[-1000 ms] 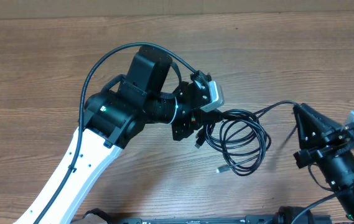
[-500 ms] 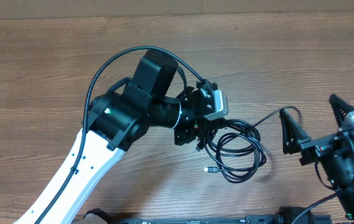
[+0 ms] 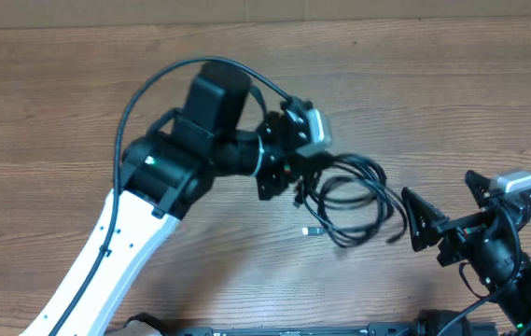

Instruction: Untangle cables

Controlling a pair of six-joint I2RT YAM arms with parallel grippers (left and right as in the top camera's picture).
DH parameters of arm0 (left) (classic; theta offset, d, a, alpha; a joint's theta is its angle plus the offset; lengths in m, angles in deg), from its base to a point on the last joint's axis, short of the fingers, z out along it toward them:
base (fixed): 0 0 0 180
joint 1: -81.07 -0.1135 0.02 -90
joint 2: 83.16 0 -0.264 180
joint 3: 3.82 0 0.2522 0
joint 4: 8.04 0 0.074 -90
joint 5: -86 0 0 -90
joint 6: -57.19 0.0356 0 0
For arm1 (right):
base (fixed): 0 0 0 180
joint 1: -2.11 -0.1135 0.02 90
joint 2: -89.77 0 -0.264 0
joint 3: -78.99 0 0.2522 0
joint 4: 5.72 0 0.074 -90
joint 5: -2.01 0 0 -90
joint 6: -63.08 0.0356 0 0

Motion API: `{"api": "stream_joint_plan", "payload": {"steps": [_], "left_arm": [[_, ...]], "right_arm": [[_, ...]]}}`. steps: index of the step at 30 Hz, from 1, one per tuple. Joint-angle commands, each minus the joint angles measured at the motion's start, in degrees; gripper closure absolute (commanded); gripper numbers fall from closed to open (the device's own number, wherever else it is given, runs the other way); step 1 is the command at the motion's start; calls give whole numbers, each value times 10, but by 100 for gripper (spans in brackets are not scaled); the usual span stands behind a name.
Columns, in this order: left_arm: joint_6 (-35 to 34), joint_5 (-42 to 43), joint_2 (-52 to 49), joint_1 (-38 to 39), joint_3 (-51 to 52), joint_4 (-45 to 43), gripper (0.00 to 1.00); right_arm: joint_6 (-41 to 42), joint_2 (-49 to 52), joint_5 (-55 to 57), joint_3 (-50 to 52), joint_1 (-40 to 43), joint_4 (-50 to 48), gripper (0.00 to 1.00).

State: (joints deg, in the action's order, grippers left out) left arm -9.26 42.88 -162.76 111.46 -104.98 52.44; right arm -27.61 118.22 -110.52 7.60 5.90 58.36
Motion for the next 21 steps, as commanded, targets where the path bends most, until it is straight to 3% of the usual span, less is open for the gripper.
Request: {"api": "stream_joint_plan", "payload": {"steps": [1,10,21], "left_arm": [[-61,8,1,-35,-8,-5,96],[-91,12,1,-57,-8,-7,96],[-150,47,1,-52,-8,-55,96]], "right_arm": [[29,0,-16,-2,4,2,0],[28,0,-105,-2,4,14,0],[28,0,-113,-2,4,68,0]]}}
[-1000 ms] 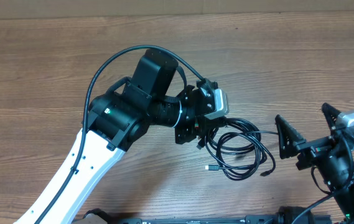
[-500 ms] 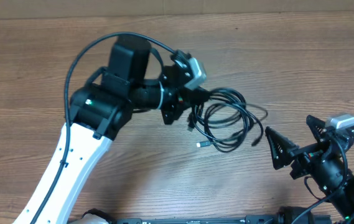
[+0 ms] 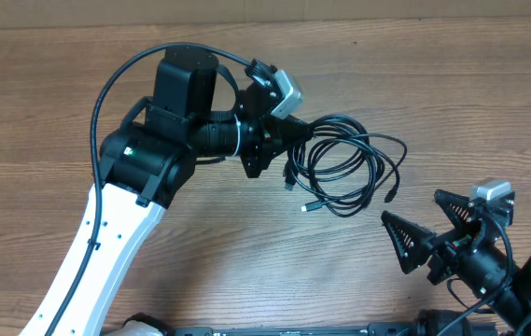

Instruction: Untangle cables

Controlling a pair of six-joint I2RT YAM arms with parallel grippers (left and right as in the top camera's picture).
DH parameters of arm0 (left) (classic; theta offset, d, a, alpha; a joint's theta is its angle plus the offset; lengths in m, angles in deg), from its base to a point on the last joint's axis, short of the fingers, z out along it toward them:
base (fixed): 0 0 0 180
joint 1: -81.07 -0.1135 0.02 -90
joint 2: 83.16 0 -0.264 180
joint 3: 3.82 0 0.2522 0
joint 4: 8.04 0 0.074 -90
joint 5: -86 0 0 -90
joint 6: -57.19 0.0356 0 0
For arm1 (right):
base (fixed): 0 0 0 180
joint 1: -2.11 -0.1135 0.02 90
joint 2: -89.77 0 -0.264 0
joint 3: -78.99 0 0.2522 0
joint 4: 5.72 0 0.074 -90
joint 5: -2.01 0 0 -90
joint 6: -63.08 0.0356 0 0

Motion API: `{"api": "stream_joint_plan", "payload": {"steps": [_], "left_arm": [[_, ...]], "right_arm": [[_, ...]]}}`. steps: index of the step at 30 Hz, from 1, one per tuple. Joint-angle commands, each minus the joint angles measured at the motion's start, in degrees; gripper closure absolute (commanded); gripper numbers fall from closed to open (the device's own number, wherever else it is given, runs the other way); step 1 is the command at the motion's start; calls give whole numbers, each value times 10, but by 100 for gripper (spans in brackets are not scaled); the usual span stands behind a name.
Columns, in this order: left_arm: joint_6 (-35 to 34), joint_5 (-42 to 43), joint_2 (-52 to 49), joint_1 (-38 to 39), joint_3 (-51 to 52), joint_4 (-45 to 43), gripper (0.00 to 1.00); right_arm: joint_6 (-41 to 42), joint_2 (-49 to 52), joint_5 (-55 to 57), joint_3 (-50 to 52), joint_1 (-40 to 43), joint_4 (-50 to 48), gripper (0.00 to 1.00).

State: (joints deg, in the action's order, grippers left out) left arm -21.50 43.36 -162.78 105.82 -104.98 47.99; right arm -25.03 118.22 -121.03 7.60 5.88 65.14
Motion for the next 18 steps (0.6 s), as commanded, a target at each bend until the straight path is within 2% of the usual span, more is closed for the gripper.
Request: {"api": "stream_joint_plan", "payload": {"steps": [1,5,13,18], "left_arm": [[-28,57,1,6,-8,-15,96],[-28,81,1,14,-8,-18,96],[-28,82,1,40,-8,-16,96],[-25,82,1,52,-8,-16,96]], "right_arm": [[2,0,-7,-2,4,-2,0],[2,0,-5,-2,4,-14,0],[3,0,66,-2,4,-28,0],[3,3,70,-2,4,-34,0]]}}
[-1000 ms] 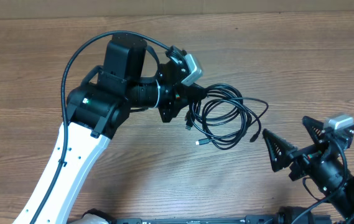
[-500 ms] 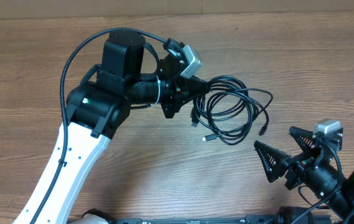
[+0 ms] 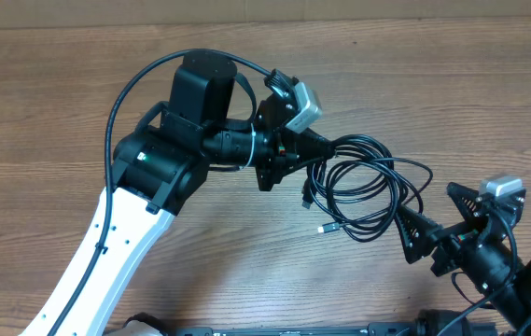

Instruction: Untangle cables

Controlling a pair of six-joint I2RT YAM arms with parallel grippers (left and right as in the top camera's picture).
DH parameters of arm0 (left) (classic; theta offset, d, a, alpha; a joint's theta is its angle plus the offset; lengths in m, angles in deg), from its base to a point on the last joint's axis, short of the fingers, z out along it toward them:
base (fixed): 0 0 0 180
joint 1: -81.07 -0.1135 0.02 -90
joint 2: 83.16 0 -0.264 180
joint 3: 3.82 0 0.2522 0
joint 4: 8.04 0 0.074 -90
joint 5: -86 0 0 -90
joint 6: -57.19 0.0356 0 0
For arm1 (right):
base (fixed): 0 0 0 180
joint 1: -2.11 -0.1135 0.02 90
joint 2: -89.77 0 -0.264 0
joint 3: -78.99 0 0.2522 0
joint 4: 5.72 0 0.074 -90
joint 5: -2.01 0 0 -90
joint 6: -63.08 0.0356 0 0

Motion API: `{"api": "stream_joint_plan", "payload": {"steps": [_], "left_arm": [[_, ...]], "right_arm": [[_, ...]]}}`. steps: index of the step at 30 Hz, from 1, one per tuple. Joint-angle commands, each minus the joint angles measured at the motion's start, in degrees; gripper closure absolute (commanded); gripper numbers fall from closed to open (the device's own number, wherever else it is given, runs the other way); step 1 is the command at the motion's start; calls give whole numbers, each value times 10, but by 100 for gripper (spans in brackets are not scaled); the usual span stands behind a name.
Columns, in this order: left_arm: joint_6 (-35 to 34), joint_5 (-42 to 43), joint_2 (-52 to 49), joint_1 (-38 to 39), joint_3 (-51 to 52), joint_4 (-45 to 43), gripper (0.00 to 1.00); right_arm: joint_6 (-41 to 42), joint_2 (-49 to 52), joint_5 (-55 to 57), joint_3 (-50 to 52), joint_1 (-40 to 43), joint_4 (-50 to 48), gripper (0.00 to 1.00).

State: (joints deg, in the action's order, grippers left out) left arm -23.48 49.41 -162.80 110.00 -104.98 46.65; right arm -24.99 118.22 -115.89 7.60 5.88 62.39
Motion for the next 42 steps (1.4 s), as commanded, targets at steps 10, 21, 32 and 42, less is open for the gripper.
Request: {"api": "stream_joint_plan", "payload": {"steps": [10,21,32,42], "left_arm": [[-3,22,1,30,-8,-2,96],[-3,-12,1,30,-8,6,96],[-8,-140,1,30,-8,39,96],[-34,-198,2,30,-8,43,96]], "right_arm": [[11,46,114,-1,4,-7,0],[18,61,358,-1,4,-6,0],[73,61,269,-2,4,-9,0],[73,61,75,-2,4,25,0]]}}
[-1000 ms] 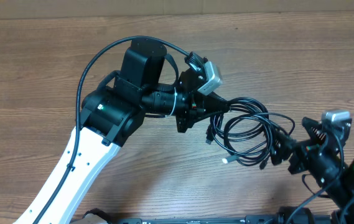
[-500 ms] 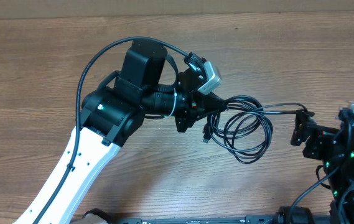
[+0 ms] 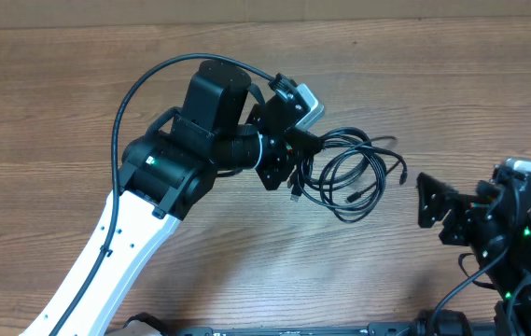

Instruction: Untangle cables

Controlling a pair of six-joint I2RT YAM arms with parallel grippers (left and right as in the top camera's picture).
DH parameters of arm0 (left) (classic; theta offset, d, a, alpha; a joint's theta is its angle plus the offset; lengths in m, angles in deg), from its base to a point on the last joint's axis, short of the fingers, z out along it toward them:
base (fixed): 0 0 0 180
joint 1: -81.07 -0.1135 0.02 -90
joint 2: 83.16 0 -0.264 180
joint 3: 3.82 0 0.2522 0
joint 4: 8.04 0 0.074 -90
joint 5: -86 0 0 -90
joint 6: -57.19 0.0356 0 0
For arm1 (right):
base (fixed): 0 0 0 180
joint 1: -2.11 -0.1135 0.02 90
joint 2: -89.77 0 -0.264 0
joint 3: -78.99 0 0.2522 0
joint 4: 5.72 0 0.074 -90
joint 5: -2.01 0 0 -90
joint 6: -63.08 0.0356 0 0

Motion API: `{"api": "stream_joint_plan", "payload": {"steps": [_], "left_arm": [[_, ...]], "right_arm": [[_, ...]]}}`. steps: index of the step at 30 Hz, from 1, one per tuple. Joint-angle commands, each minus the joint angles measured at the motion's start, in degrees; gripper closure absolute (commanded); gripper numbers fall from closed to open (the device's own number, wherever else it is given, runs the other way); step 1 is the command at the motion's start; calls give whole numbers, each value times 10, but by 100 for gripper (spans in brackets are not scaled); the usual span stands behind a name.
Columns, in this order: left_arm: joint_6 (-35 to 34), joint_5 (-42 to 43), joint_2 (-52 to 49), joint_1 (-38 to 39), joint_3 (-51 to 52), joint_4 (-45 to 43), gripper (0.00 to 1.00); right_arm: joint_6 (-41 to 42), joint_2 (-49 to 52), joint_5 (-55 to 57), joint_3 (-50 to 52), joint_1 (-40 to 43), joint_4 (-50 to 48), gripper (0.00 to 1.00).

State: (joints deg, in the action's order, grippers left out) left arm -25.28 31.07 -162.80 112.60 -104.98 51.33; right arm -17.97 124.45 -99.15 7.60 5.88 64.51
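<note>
A bundle of black cables (image 3: 356, 183) lies in loose overlapping loops at the middle of the wooden table (image 3: 452, 84). Several plug ends stick out, one (image 3: 401, 175) on the right. In the overhead view my left gripper (image 3: 304, 155) is shut on the bundle's left side, where the strands bunch together. My right gripper (image 3: 424, 200) stands to the right of the bundle, a small gap away from it. It points left, jaws spread, with nothing between them. No wrist views are given.
The white and black left arm (image 3: 125, 233) reaches in from the bottom left, with its own cable arching over it. The right arm's base (image 3: 526, 252) fills the bottom right corner. A dark rail (image 3: 321, 329) runs along the front edge.
The bundle and my left gripper have shifted a little left and up, and the loops look tighter. My right gripper, which had its tips at the bundle's lower right edge, now stands apart from it.
My left gripper held the bundle at centre with the open right gripper close on its right. Then the bundle was further up and left and the right gripper was back near the front. Then the two met at the bundle's edge. Now they are apart.
</note>
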Motion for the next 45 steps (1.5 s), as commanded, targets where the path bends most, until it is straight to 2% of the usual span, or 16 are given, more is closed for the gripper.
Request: {"api": "stream_joint_plan", "payload": {"steps": [1,6,10,17,27,38,43,45], "left_arm": [[-16,-15,2,4,-8,-4,96],[-29,-26,2,4,-8,-5,96],[-54,-18,1,4,-8,-16,96],[-65,-5,1,25,-8,-35,96],[-69,-5,1,77,-8,-72,96],[-69,6,1,122,-8,-84,96],[-69,6,1,122,-8,-82,96],[-69,10,1,122,-8,-82,96]], "right_arm": [[3,-2,-113,-2,4,5,0],[2,-2,-256,-2,4,0,0],[2,-2,-329,-2,4,-6,0],[3,-2,-506,-2,4,-58,0],[13,2,-469,-2,4,-59,0],[13,57,-429,-2,4,-59,0],[13,72,-446,-2,4,-60,10],[13,72,-446,-2,4,-64,18]]}}
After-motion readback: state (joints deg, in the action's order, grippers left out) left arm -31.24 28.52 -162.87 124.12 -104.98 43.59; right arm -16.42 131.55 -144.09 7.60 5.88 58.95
